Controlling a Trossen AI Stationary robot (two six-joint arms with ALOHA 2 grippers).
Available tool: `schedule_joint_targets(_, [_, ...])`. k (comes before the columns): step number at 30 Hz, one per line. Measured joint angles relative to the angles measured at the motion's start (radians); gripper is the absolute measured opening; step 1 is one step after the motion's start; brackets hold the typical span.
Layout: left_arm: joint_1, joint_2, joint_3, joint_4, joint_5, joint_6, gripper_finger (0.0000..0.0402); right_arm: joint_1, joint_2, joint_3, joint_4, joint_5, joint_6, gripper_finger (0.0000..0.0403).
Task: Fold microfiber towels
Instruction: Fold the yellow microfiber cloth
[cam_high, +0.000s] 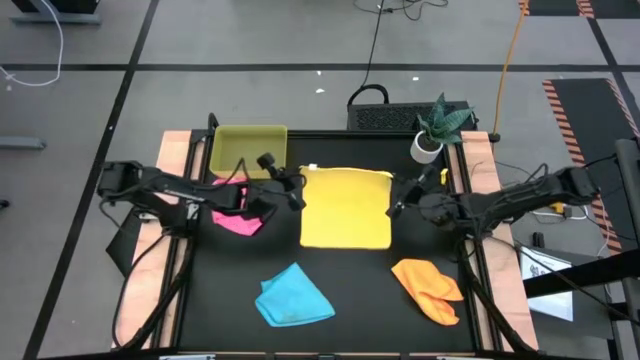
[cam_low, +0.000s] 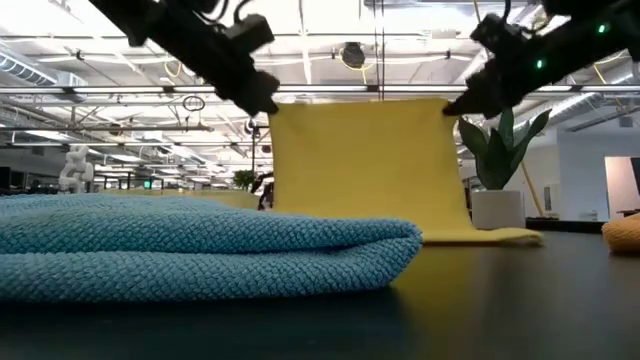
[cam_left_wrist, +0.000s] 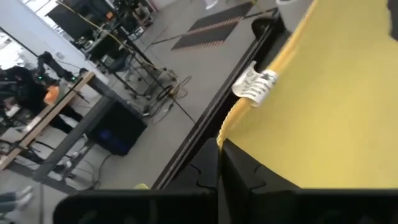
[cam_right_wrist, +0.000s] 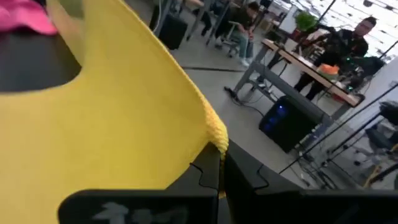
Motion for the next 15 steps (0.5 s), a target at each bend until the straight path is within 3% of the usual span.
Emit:
schedule_joint_targets(4, [0.002, 0.013, 0.0, -0.003, 0.09, 0.013, 0.0009, -0.016, 0.0, -0.037, 0.015, -0.106, -0.014, 0.0])
schedule_joint_targets(11, [-0.035, 0.021, 0.0, -0.11, 0.431, -0.041, 0.0013, 0.002, 0.0, -0.13, 0.014, -0.521, 0.099, 0.0])
schedule_joint_targets(15, [-0.064, 0.07, 0.0, -0.181, 0.516, -0.078, 0.0005, 0.01, 0.003, -0.192, 0.014, -0.643, 0.175, 0.0])
